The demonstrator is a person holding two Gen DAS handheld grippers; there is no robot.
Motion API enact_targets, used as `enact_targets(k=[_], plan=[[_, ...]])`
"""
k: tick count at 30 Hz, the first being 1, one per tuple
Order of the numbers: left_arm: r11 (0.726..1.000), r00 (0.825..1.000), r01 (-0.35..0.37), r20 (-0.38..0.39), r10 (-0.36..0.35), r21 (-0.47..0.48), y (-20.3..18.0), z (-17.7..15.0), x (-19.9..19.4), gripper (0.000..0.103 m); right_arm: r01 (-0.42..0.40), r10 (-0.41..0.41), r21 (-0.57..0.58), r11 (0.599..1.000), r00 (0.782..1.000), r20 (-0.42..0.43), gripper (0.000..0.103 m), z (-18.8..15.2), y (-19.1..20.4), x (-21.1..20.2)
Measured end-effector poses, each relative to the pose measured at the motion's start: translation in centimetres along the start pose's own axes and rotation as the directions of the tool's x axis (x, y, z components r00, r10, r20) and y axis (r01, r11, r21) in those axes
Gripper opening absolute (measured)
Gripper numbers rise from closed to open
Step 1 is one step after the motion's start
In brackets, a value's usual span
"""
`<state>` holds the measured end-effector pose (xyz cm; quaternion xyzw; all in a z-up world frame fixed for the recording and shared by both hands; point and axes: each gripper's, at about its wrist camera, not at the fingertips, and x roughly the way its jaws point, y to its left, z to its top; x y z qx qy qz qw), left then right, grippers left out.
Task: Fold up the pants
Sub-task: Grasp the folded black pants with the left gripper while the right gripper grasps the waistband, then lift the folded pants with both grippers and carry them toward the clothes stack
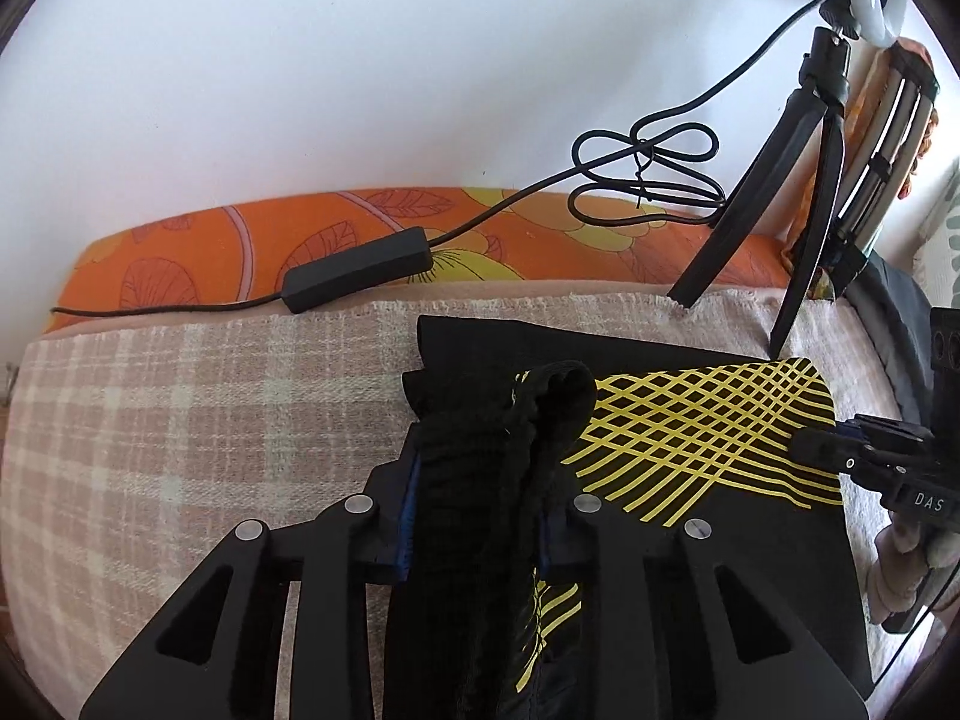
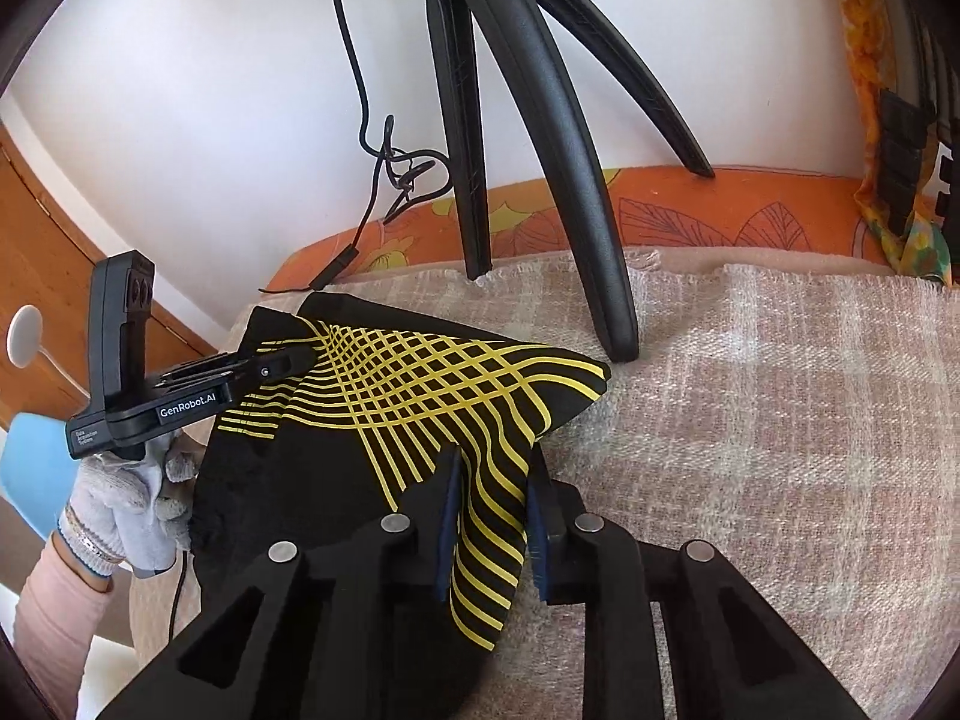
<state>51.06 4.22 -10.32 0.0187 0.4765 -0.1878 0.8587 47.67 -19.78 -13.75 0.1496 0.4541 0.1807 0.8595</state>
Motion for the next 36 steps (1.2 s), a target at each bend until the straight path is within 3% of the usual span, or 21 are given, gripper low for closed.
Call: enact_targets(k=[5, 12, 14, 16, 18, 22, 24, 26, 30, 31, 32, 33, 35, 36], plan=[[0.997, 0.997, -0.055, 0.058, 0.053, 0.049, -1.9, -0.7, -1.4, 0.025, 0.038, -0.037, -0.033, 0.999, 0.999, 0.021, 0.006, 0.1, 1.2, 0.1], [0.999, 0.993, -0.034, 0.110, 0.032, 0.018, -2.5, -1.4, -4.0, 0.023, 0.066, -0.061, -0.098, 0.993, 0.996, 0.059, 0.002, 0.4, 3.4, -1.4], [0.999, 0.995, -0.027, 0.100, 0.024, 0.023, -2.6, -1.4, -3.9, 0.023, 0.072, -0.067, -0.106, 0.992, 0.996, 0.051, 0.003, 0.5, 3.8, -1.4], [0.999, 0.999, -0.021, 0.036, 0.019, 0.034, -1.6, -0.7, -2.7, 0.023, 0.054, -0.055, -0.083, 0.995, 0.998, -0.004, 0.006, 0.5, 3.6, -0.9], [0.994, 0.996, -0.086, 0.029, 0.084, 0.067, -1.6, -0.2, -1.5, 0.027, 0.069, -0.071, -0.081, 0.994, 0.997, -0.018, 0.008, 0.3, 3.4, -0.2], [0.994, 0.996, -0.089, -0.015, 0.090, 0.067, -1.6, 1.2, 0.0, 0.044, 0.069, -0.071, -0.063, 0.996, 0.996, -0.044, 0.013, -0.1, 2.5, 0.9], [0.997, 0.996, -0.064, -0.056, 0.066, 0.036, -1.6, 2.1, 1.4, 0.061, 0.059, -0.061, -0.045, 0.997, 0.997, -0.051, 0.014, -0.1, 1.9, 1.3], [1.000, 0.997, -0.007, -0.072, 0.007, 0.002, -1.0, 2.8, 2.0, 0.065, 0.044, -0.047, -0.049, 0.998, 0.998, -0.051, 0.014, -0.2, 1.6, 1.5], [0.999, 0.999, 0.030, -0.039, -0.029, 0.016, -1.6, 3.7, 2.9, 0.066, 0.019, -0.023, -0.074, 0.997, 0.999, -0.043, 0.020, -0.2, 1.3, 1.5], [0.999, 0.999, 0.029, -0.035, -0.028, 0.035, -2.1, 3.8, 3.0, 0.066, 0.011, -0.014, -0.077, 0.997, 0.999, -0.039, 0.026, -0.2, 1.3, 1.8], [0.998, 0.999, 0.026, -0.032, -0.024, 0.055, -2.6, 4.0, 3.1, 0.053, 0.004, -0.007, -0.081, 0.997, 0.999, -0.034, 0.028, -0.1, 1.3, 2.0], [0.997, 0.999, 0.044, -0.027, -0.042, 0.067, -3.1, 4.1, 3.1, 0.029, 0.000, -0.003, -0.088, 0.996, 1.000, -0.030, 0.032, 0.0, 1.6, 2.3], [0.996, 0.999, 0.046, -0.022, -0.045, 0.076, -3.7, 4.0, 2.8, 0.025, 0.008, -0.010, -0.098, 0.995, 1.000, -0.021, 0.032, 0.1, 2.1, 2.8], [0.996, 0.999, 0.033, -0.016, -0.032, 0.082, -3.5, 3.8, 2.3, 0.024, 0.016, -0.018, -0.099, 0.995, 1.000, -0.015, 0.023, 0.3, 2.2, 3.1]])
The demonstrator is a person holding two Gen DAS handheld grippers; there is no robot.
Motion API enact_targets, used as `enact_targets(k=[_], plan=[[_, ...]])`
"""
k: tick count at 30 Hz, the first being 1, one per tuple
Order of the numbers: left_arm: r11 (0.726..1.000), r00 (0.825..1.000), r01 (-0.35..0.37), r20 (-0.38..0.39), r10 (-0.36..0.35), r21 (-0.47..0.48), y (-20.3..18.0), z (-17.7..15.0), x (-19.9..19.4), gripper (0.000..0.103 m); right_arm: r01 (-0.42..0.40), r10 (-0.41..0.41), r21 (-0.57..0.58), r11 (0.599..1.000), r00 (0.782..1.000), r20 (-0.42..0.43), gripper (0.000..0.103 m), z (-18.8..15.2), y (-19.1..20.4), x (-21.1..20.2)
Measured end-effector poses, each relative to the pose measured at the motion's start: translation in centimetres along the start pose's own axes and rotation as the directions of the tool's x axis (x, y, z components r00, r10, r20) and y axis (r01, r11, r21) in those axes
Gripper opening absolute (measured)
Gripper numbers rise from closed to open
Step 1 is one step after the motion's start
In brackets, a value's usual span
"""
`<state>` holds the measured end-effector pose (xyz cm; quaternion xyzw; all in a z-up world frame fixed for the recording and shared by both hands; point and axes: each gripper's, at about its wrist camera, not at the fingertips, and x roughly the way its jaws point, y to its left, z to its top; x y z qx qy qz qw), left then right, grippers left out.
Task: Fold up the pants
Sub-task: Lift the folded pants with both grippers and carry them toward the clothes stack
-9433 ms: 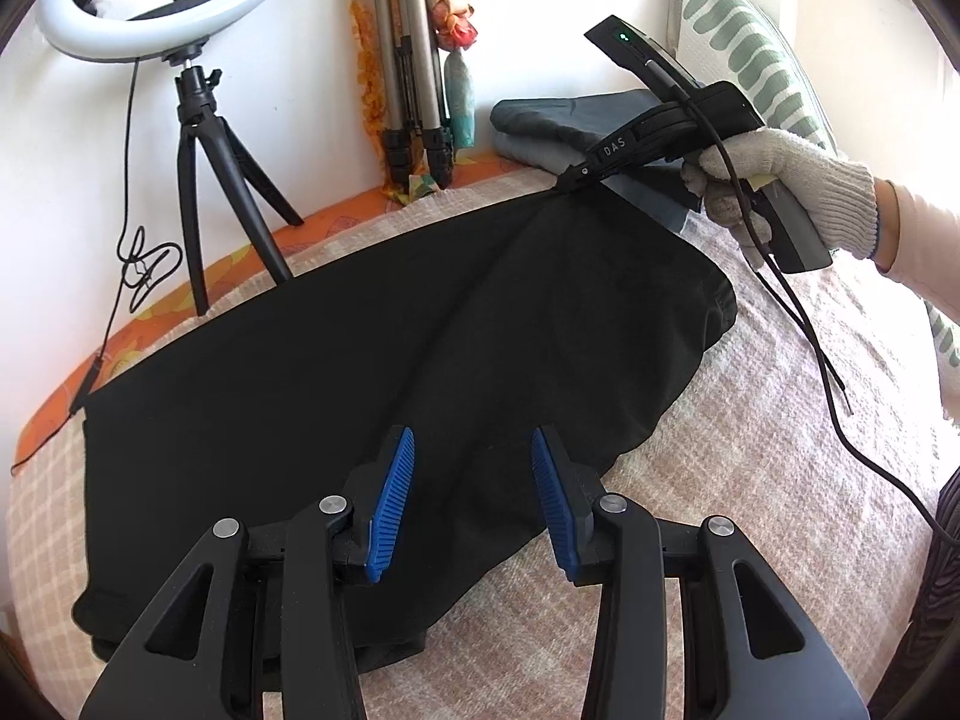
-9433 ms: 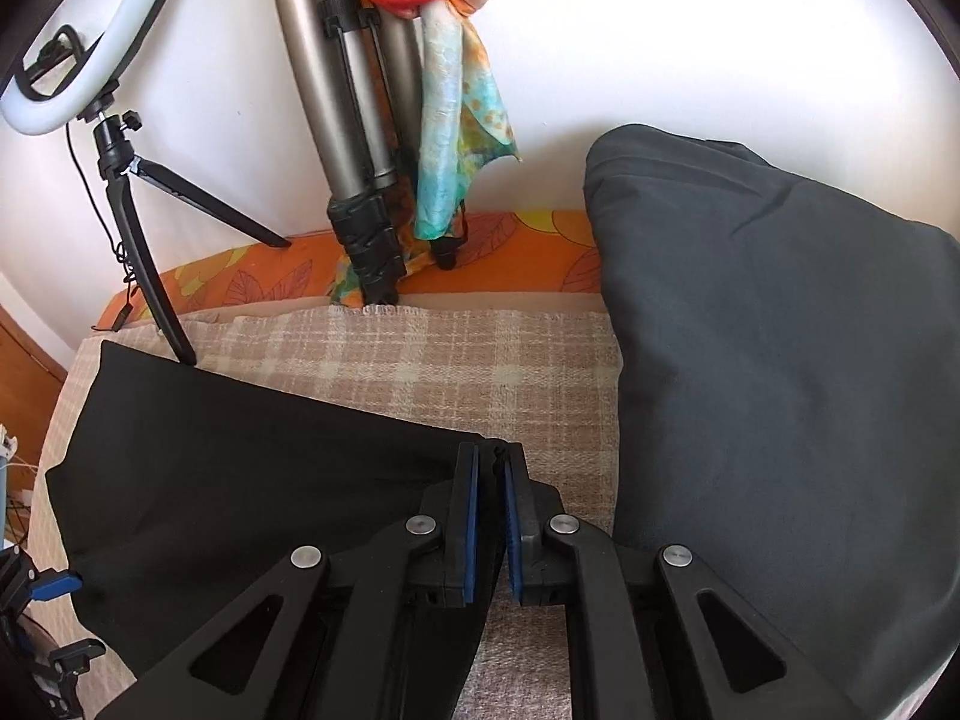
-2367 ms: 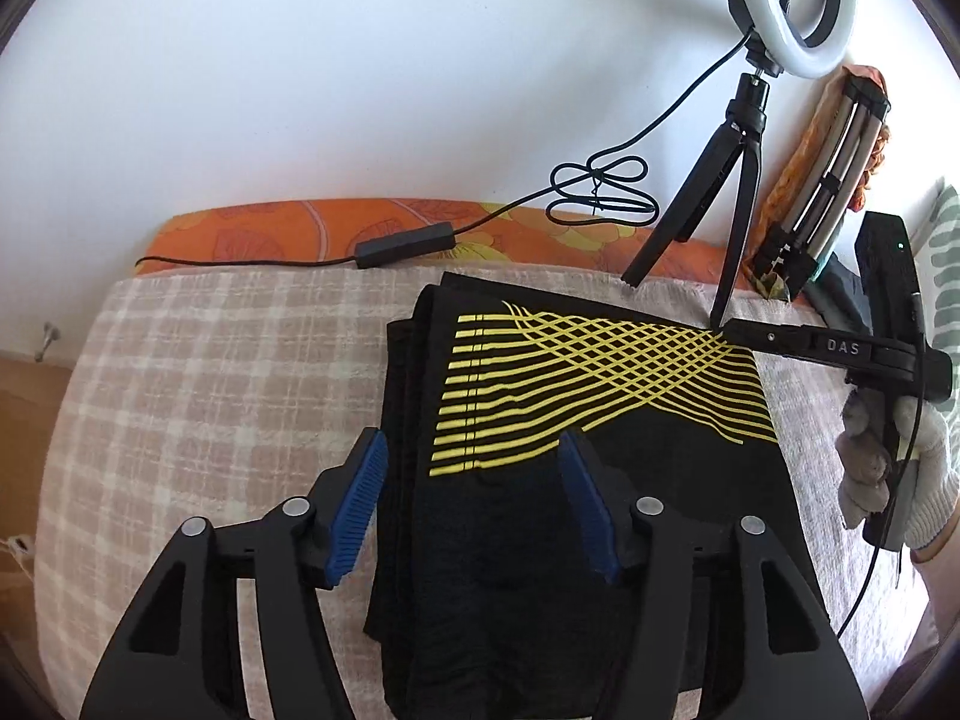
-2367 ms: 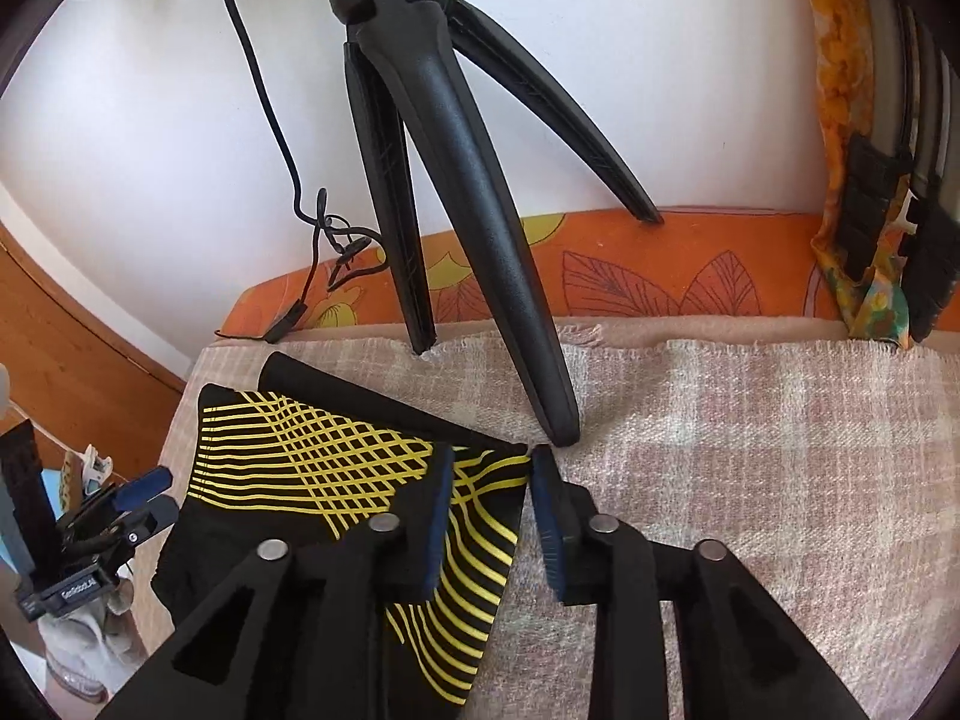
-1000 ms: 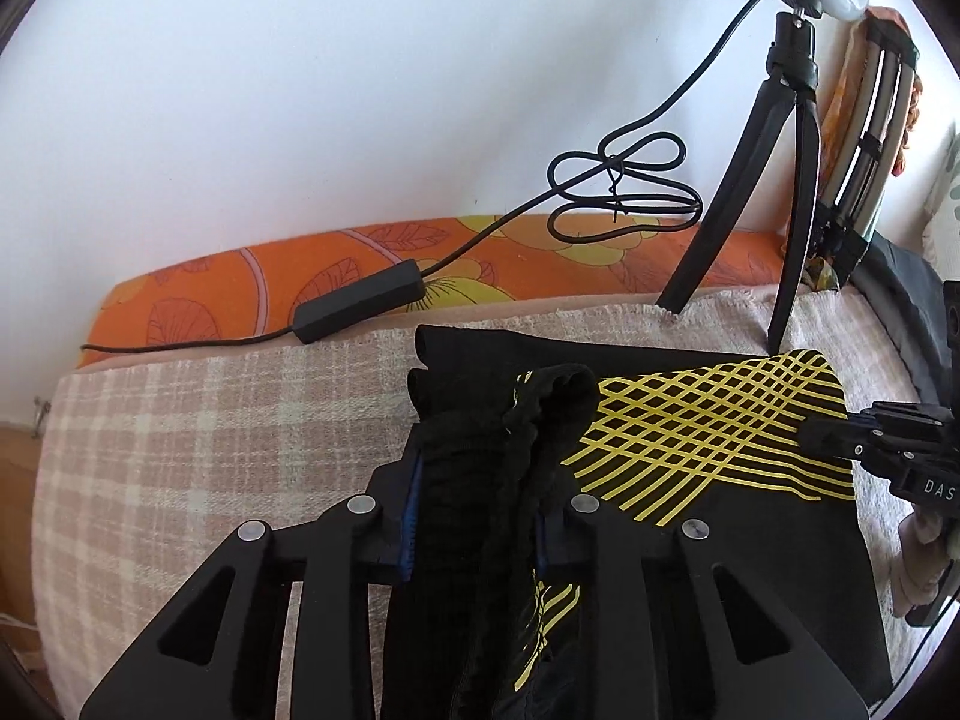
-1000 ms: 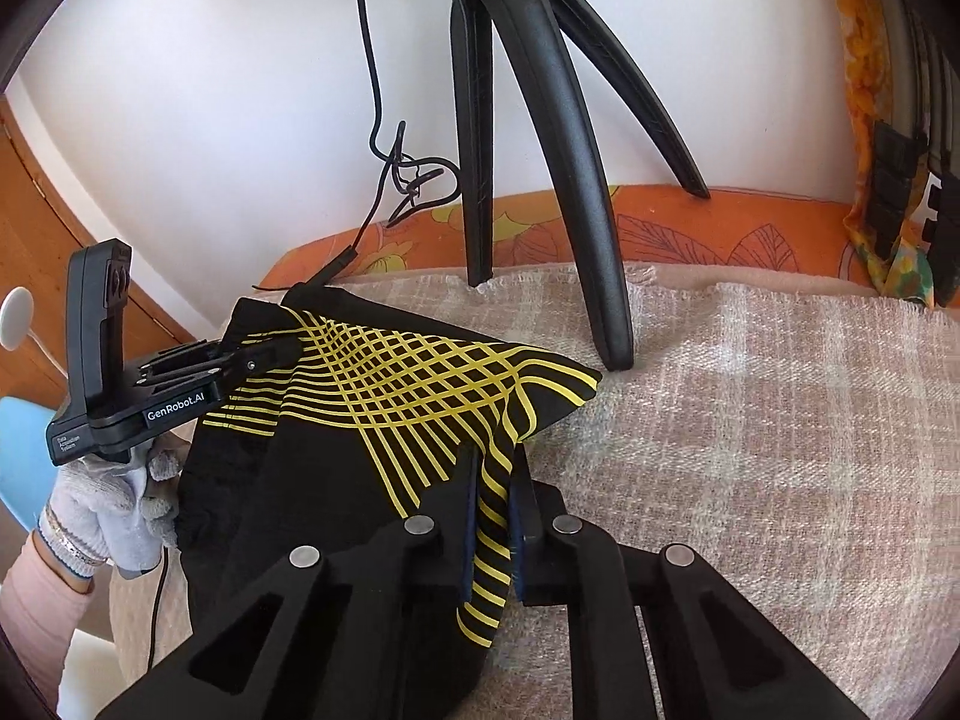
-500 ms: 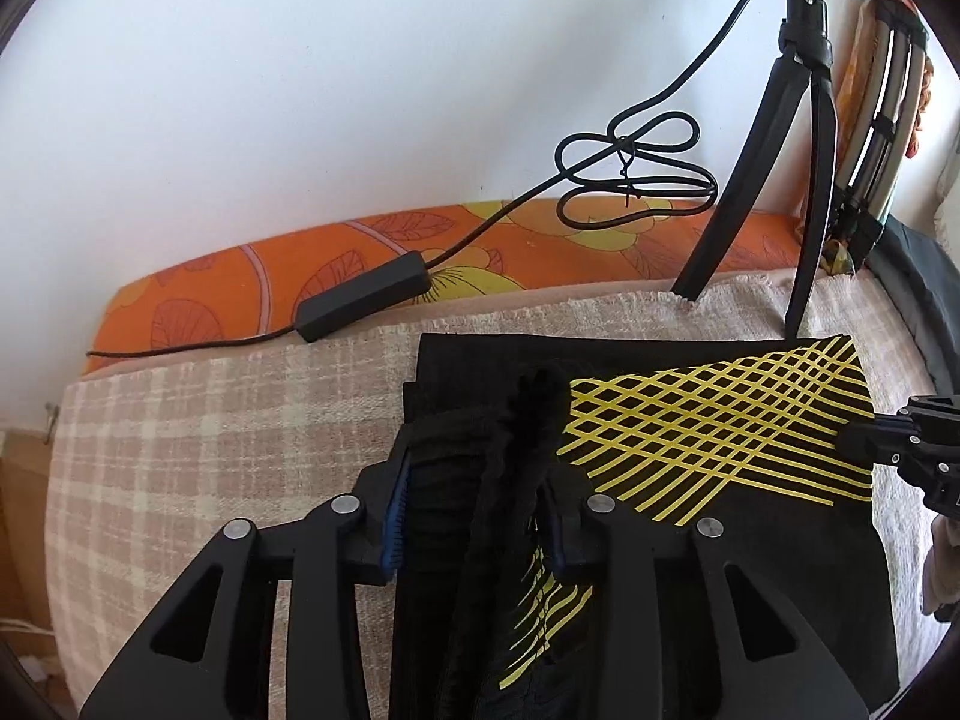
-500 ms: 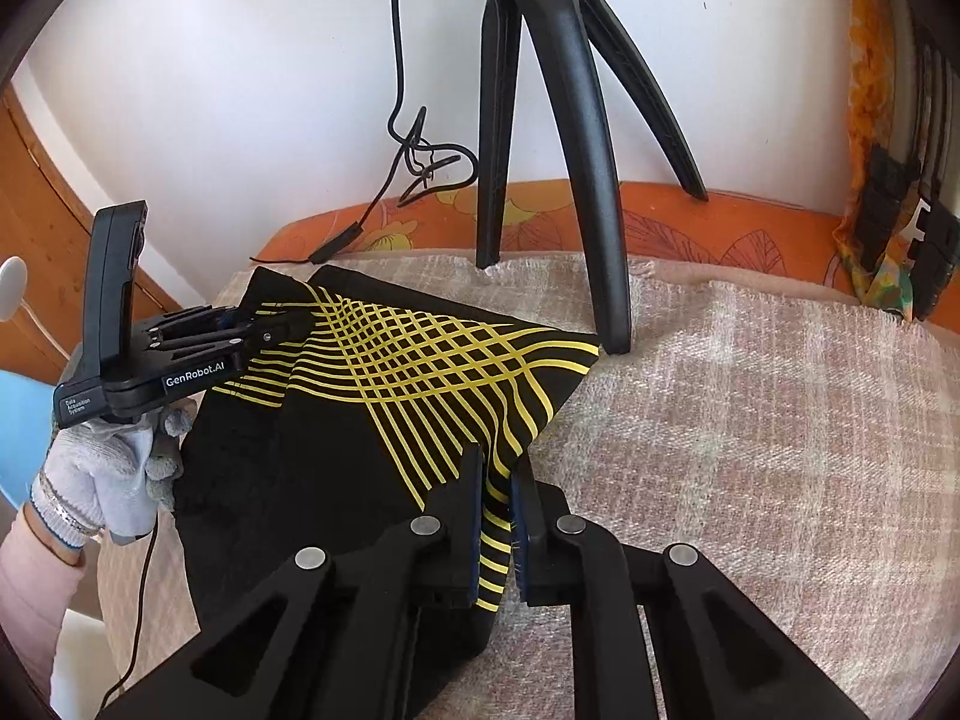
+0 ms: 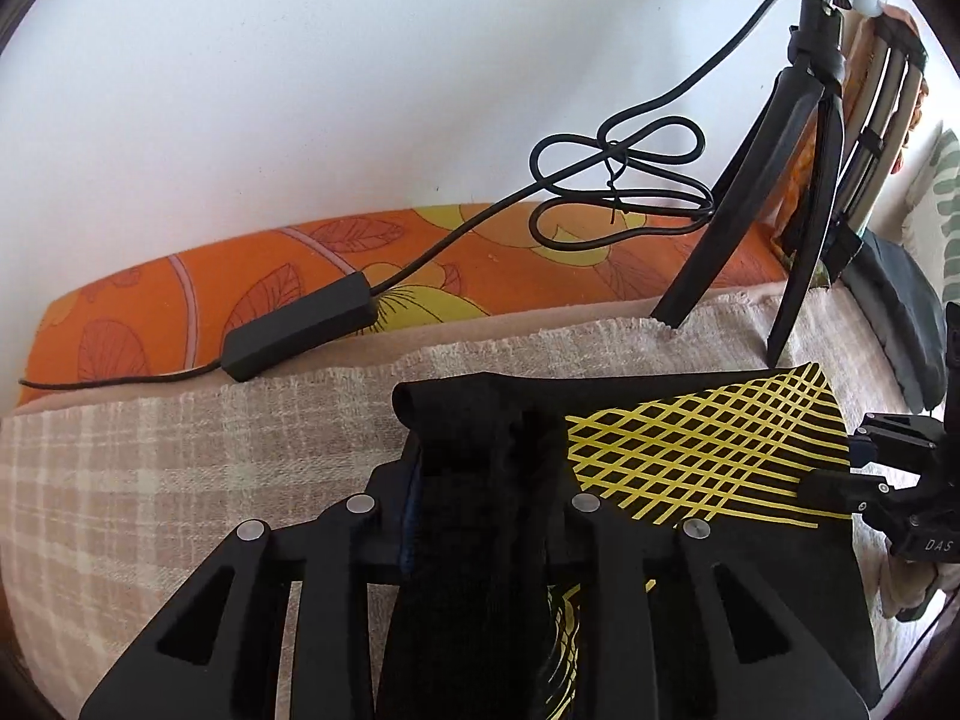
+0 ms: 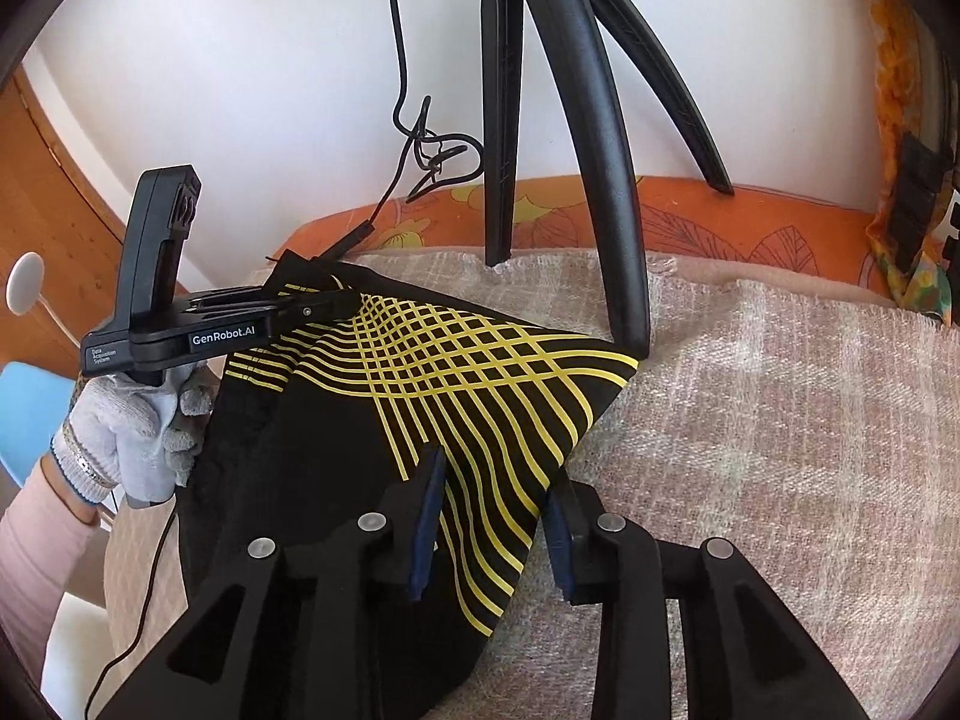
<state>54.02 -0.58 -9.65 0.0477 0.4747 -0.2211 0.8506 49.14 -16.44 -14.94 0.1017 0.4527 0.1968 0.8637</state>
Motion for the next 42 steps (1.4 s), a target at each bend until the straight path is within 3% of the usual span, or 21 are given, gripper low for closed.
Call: enact_targets(k=[1, 4, 13, 19, 25, 28, 32, 42], plan=[[1.000, 1.000, -0.010, 0.003, 0.010, 0.003, -0.5, 0.0, 0.1, 0.024, 0.013, -0.013, -0.005, 1.000, 1.000, 0.000, 0.013, 0.0, 0.1, 0.2], [0.999, 0.999, -0.039, 0.025, 0.038, 0.015, -1.5, -1.0, -1.3, 0.023, 0.017, -0.017, 0.003, 1.000, 1.000, 0.016, 0.004, 0.2, 0.5, 0.4], [0.998, 0.979, -0.065, 0.194, 0.062, 0.009, -3.7, -2.7, -9.3, 0.020, 0.058, -0.047, -0.085, 0.995, 0.991, 0.128, 0.002, 0.4, 4.4, -3.5], [0.998, 0.952, -0.066, 0.301, 0.058, 0.019, -4.7, -3.3, -14.5, 0.018, 0.084, -0.055, -0.137, 0.987, 0.977, 0.206, 0.001, 0.6, 7.6, -8.4], [0.996, 0.925, -0.079, 0.375, 0.059, 0.039, -6.4, -4.2, -19.4, 0.017, 0.113, -0.067, -0.158, 0.981, 0.961, 0.268, 0.001, -0.1, 8.0, -15.6], [0.999, 0.917, -0.030, 0.399, 0.020, 0.018, -7.3, -4.3, -20.9, 0.016, 0.143, -0.087, -0.174, 0.974, 0.951, 0.297, 0.001, 0.1, 8.8, -19.0], [1.000, 0.893, 0.016, 0.449, -0.022, 0.019, -9.5, -4.6, -23.6, 0.016, 0.175, -0.106, -0.183, 0.968, 0.937, 0.333, 0.001, 0.0, 8.8, -23.4], [0.991, 0.854, 0.091, 0.504, -0.128, 0.096, -17.6, -3.5, -27.6, 0.016, 0.244, -0.166, -0.147, 0.959, 0.899, 0.406, 0.001, -1.2, 6.5, -33.5]])
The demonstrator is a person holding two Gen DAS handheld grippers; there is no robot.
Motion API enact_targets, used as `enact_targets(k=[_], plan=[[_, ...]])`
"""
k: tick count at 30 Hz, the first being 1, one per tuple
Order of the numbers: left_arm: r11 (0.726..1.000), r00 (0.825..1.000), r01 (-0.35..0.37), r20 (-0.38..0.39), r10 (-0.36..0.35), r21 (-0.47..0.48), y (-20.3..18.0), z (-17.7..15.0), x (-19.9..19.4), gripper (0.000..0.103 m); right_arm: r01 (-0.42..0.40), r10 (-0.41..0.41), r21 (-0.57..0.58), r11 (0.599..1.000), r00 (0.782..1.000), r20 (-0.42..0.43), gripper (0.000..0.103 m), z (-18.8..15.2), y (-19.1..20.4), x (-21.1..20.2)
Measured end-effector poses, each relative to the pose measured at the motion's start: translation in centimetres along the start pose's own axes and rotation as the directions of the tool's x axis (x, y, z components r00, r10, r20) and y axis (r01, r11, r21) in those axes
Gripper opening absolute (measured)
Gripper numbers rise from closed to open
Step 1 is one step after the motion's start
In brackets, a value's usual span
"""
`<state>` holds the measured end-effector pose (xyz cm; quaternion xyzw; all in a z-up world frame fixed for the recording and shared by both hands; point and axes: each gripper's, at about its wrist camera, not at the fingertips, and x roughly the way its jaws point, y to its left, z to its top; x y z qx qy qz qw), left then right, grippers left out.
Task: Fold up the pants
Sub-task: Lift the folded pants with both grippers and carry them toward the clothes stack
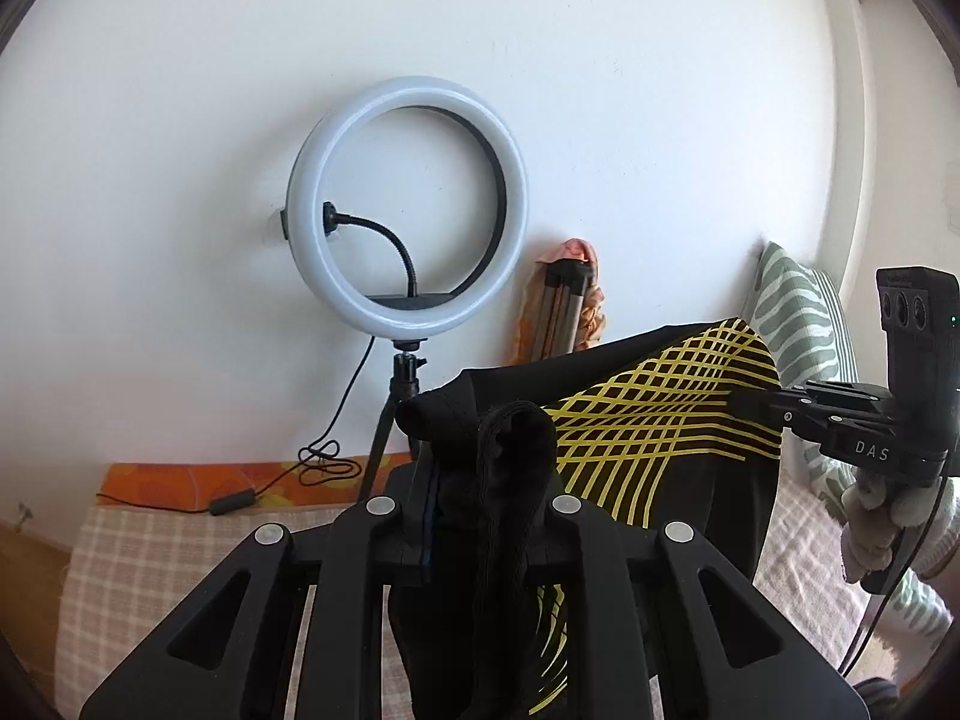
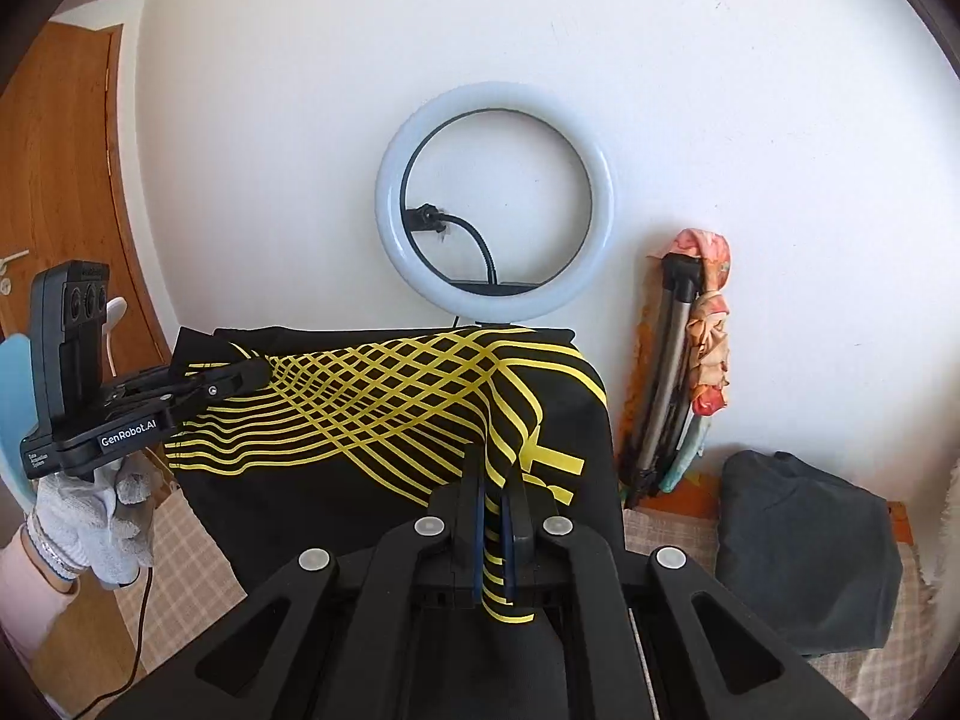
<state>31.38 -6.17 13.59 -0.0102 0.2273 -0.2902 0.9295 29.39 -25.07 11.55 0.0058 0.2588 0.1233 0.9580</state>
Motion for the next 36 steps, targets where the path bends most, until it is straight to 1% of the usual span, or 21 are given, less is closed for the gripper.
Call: enact_targets(k=[7, 9, 12, 15, 19, 23, 26, 29, 30, 33, 36], plan=[[0.995, 0.997, 0.069, 0.022, -0.071, 0.068, -7.1, 2.4, 1.3, 0.016, 0.043, -0.045, 0.056, 0.997, 0.998, 0.037, 0.001, 0.1, -5.7, -5.7], [0.993, 0.995, 0.096, 0.028, -0.098, 0.069, -8.9, 2.8, 1.9, 0.016, 0.048, -0.051, 0.079, 0.996, 0.998, 0.039, 0.001, 0.0, -7.6, -7.0], [0.989, 0.991, 0.125, 0.027, -0.128, 0.074, -11.1, 3.3, 3.2, 0.016, 0.055, -0.059, 0.103, 0.993, 0.998, 0.035, 0.002, 0.0, -10.1, -8.3], [0.987, 0.989, 0.145, 0.024, -0.147, 0.073, -12.6, 3.4, 4.4, 0.016, 0.042, -0.047, 0.126, 0.991, 0.998, 0.040, 0.002, 0.0, -12.2, -9.0], [0.986, 0.988, 0.153, 0.026, -0.155, 0.063, -13.5, 3.6, 5.3, 0.016, 0.019, -0.022, 0.142, 0.990, 0.999, 0.024, 0.002, 0.4, -14.6, -8.1], [0.987, 0.987, 0.153, 0.034, -0.155, 0.054, -14.3, 4.5, 6.3, 0.016, -0.008, 0.006, 0.112, 0.994, 1.000, 0.019, 0.001, 1.3, -16.5, -6.8], [0.985, 0.987, 0.156, 0.027, -0.158, 0.067, -15.4, 4.9, 8.1, 0.016, -0.038, 0.036, 0.121, 0.992, 0.999, 0.013, 0.002, 1.6, -19.1, -5.9], [0.983, 0.986, 0.164, -0.002, -0.165, 0.084, -16.8, 5.1, 11.2, 0.016, -0.056, 0.059, 0.151, 0.987, 0.998, -0.017, 0.002, 0.8, -22.9, -4.8], [0.981, 0.986, 0.168, -0.016, -0.168, 0.091, -17.3, 4.9, 12.5, 0.016, -0.051, 0.057, 0.162, 0.986, 0.998, -0.032, 0.001, 0.3, -24.3, -4.1], [0.976, 0.977, 0.202, -0.083, -0.195, 0.076, -18.8, 3.9, 17.2, 0.016, -0.005, 0.020, 0.158, 0.987, 0.995, -0.093, 0.001, -1.5, -28.1, -2.3], [0.972, 0.965, 0.226, -0.155, -0.214, 0.068, -20.7, 2.4, 21.9, 0.016, 0.049, -0.024, 0.159, 0.986, 0.987, -0.156, 0.001, -3.2, -31.7, -0.5]])
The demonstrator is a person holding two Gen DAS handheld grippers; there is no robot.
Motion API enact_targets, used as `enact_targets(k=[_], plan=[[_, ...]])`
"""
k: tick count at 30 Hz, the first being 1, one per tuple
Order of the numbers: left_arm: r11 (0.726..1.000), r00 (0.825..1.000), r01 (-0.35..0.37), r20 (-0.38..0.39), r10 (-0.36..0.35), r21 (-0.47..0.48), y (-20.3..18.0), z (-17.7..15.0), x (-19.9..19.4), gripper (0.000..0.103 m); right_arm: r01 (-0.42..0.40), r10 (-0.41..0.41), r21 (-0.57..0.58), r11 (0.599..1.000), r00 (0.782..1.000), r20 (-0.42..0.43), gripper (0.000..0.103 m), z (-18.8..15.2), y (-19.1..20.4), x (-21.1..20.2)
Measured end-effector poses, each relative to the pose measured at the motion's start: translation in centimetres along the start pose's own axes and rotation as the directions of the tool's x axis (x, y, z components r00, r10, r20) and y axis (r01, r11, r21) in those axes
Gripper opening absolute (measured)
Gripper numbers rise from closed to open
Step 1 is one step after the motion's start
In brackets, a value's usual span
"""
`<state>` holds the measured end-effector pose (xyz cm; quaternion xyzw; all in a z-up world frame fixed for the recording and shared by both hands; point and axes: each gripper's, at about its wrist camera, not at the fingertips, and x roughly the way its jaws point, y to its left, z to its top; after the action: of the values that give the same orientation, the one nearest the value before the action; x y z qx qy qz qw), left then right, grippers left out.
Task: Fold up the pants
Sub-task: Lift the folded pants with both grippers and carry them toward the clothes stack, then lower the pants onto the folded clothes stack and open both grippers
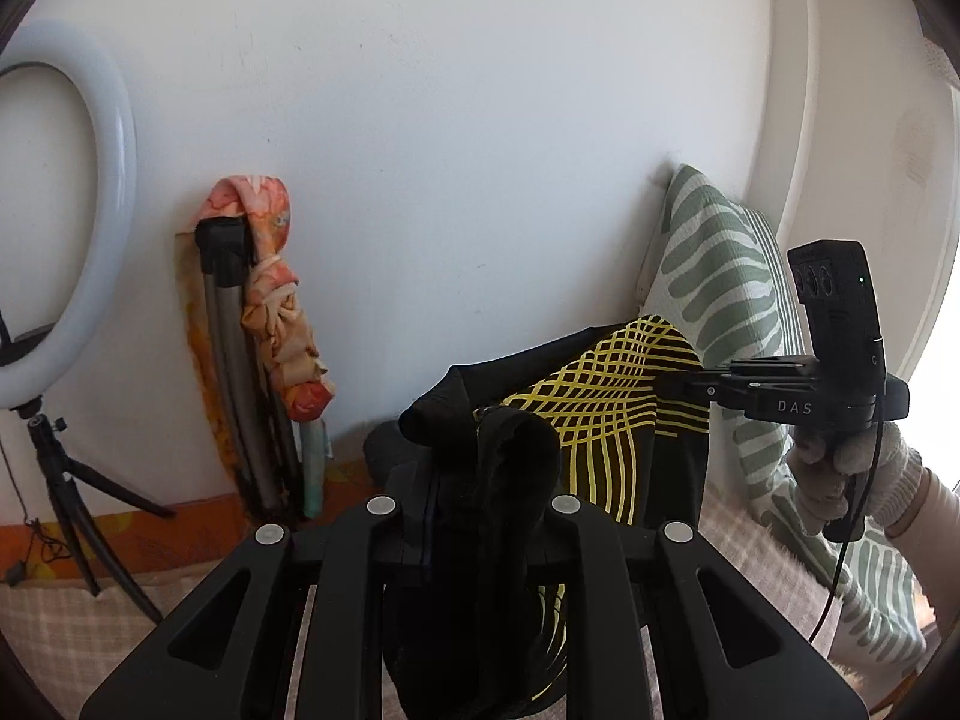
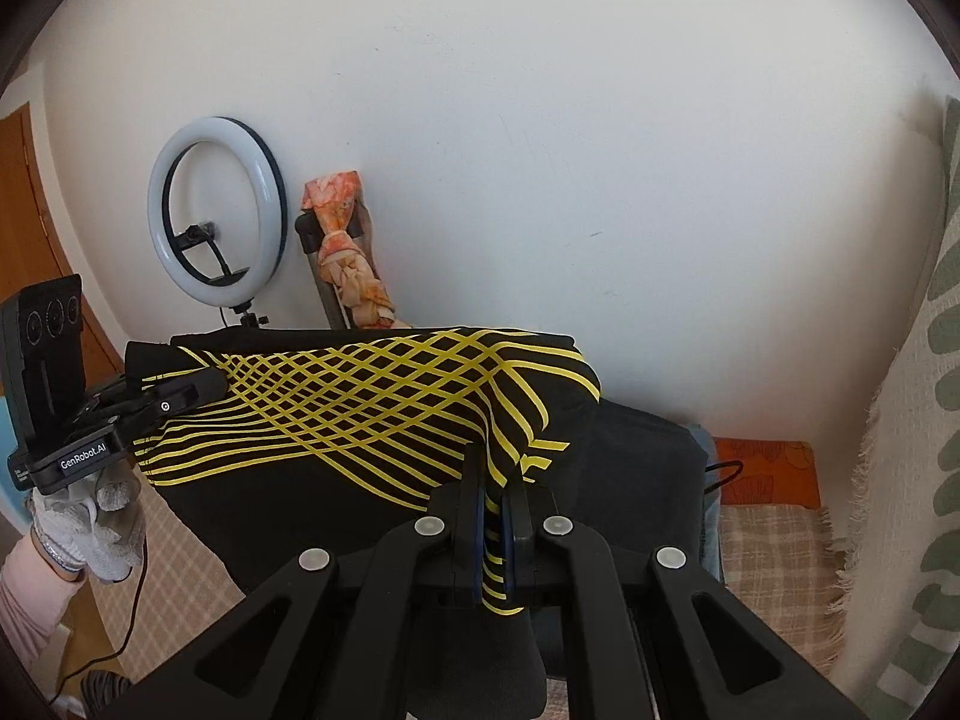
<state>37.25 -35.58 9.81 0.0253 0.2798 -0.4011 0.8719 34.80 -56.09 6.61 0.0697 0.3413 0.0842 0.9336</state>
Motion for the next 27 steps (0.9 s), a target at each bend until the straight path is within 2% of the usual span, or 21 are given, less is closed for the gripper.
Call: enact_targets(k=[5, 11, 19, 24, 27], plan=[[0.999, 0.997, 0.037, -0.069, -0.036, 0.012, -1.7, -0.4, 6.4, 0.016, 0.093, -0.092, 0.018, 0.996, 0.995, -0.041, 0.001, -0.2, -5.1, 2.4], [1.000, 0.993, 0.018, -0.114, -0.017, 0.002, -1.6, -0.4, 11.2, 0.016, 0.172, -0.173, -0.016, 0.985, 0.982, -0.081, 0.001, 0.0, -7.9, 5.9], [0.998, 0.985, -0.059, -0.162, 0.060, 0.009, 0.5, -1.0, 14.5, 0.016, 0.173, -0.176, -0.035, 0.984, 0.978, -0.112, 0.002, -0.3, -9.0, 11.3], [0.993, 0.978, -0.109, -0.175, 0.114, 0.040, 0.9, -1.1, 16.2, 0.020, 0.179, -0.182, -0.038, 0.983, 0.976, -0.115, 0.002, -0.7, -9.5, 12.7], [0.984, 0.971, -0.168, -0.160, 0.176, 0.063, 1.0, -1.0, 16.7, 0.024, 0.185, -0.187, -0.030, 0.982, 0.976, -0.112, 0.002, -0.9, -9.8, 12.9]])
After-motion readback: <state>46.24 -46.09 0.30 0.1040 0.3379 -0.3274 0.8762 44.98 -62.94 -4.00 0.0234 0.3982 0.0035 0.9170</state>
